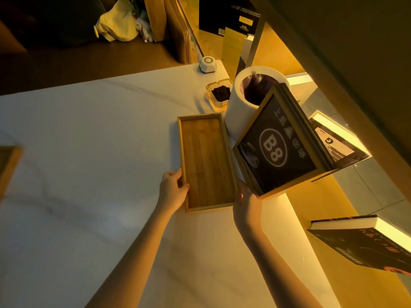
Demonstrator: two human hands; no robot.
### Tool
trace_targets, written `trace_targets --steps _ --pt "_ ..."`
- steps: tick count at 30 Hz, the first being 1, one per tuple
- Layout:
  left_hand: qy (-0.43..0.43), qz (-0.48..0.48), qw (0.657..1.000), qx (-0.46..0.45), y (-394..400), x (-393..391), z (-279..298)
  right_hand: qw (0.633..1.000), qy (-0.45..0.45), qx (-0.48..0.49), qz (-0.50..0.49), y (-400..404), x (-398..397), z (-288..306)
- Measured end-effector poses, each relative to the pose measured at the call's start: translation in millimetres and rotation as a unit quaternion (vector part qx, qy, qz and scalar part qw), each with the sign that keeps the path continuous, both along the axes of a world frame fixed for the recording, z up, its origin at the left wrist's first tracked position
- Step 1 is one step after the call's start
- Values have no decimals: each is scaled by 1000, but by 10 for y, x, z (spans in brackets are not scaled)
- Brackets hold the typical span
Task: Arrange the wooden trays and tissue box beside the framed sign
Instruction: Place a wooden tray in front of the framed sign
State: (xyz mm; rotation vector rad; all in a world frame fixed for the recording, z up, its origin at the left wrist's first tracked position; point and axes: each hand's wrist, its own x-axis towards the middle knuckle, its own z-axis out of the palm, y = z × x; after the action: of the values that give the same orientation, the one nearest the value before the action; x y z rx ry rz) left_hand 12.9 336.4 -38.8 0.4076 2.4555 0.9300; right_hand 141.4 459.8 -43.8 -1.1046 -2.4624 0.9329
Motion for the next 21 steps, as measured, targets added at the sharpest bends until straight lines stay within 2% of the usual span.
trace_targets --steps 5,10,15,18,21 --pt "23 4 1000 -4 39 37 -11 998 -48 -42 -19 15 19 -48" --pt "76 -14 997 -3 -46 147 -22 996 -66 39 35 -48 47 -3" --pt "213 -91 971 -62 -268 506 -168 983 -84 131 101 -185 267 -35" --pt "204 -130 964 -107 -355 634 -270 966 -134 123 181 -310 421 -108" --pt "180 -147 966 -112 -363 694 -334 953 -186 90 223 -341 505 -217"
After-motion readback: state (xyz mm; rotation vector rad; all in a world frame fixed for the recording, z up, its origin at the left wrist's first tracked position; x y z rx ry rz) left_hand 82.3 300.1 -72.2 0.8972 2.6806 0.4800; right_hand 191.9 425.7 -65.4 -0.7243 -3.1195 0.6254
